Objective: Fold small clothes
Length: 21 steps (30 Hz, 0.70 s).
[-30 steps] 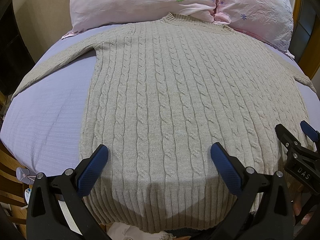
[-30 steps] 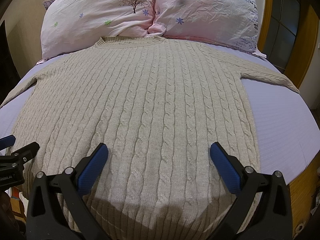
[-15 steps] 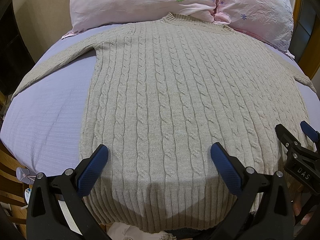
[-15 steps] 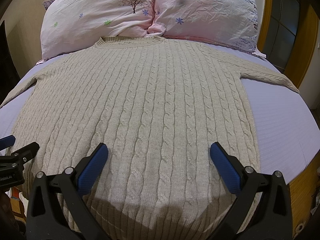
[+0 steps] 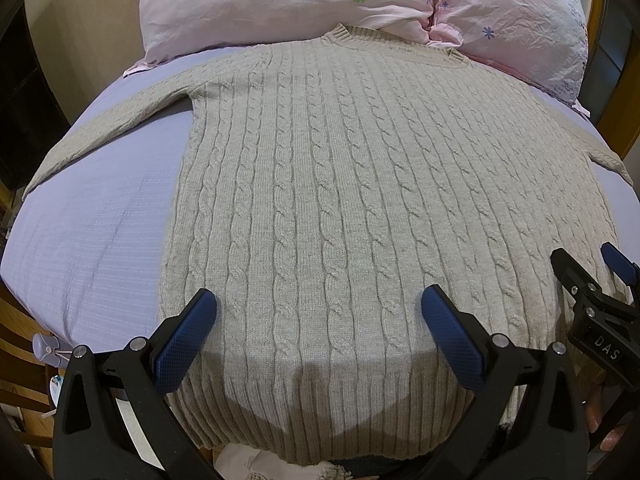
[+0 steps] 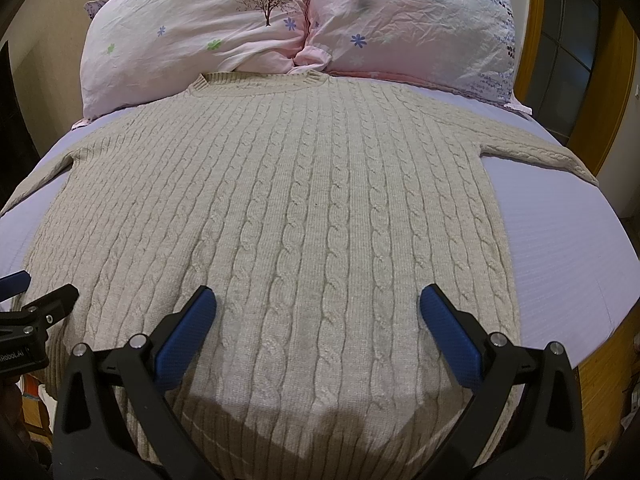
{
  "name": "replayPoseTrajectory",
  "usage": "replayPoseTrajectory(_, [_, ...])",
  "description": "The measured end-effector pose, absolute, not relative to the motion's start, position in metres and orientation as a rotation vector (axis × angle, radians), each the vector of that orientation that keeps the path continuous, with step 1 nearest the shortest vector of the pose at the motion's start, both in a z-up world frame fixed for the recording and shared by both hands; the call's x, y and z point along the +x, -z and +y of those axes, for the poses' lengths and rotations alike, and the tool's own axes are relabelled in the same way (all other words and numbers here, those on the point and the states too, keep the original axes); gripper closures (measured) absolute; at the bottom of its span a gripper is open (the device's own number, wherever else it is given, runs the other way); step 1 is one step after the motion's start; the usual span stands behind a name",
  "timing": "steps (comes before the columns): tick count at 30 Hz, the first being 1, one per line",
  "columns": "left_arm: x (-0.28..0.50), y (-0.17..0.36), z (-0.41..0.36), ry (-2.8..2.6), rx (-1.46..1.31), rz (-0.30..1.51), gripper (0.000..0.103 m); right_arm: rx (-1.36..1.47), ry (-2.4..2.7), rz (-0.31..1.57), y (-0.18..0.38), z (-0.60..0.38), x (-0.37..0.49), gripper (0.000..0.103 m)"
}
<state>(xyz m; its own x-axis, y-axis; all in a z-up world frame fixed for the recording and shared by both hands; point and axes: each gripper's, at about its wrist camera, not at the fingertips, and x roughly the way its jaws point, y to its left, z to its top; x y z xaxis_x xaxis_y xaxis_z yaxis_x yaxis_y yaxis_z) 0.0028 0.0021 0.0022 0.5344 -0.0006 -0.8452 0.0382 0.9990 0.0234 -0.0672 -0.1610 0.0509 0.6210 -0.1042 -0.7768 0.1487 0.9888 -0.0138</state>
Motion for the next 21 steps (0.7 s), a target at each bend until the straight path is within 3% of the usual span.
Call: replayPoseTrajectory(21, [0.0016,0.0002,0.001,0.026,0.045,1.011,0.001,0.048,0.136,0.892,-0.0464,-0.1581,-0.0643,0.002])
